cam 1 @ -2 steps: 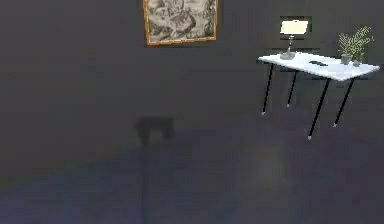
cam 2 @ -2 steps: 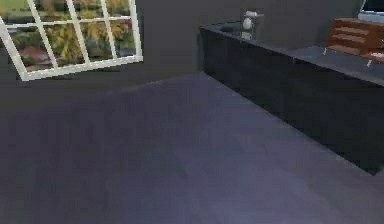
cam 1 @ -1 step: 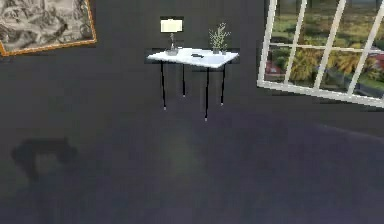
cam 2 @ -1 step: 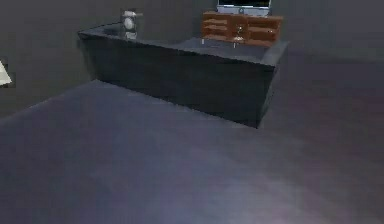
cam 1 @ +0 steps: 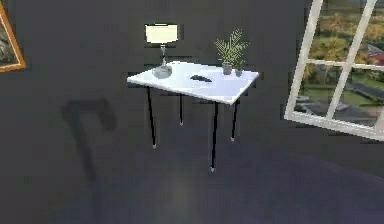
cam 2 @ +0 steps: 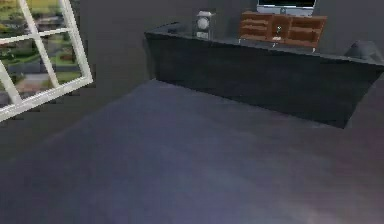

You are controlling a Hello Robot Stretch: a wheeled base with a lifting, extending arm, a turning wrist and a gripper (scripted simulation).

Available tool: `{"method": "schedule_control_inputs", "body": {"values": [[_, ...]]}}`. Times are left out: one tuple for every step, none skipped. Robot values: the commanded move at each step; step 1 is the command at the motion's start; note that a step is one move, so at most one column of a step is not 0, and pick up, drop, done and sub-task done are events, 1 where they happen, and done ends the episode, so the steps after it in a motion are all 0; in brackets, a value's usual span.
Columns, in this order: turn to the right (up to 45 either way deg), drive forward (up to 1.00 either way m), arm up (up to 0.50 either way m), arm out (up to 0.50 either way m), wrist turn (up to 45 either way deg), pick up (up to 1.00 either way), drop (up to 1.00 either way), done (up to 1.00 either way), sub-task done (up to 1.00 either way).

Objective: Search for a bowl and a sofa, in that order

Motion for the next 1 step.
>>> {"method": "schedule_control_inputs", "body": {"values": [[0.0, 0.85, 0.0, 0.0, 0.0, 0.0, 0.0, 0.0, 0.0]]}}
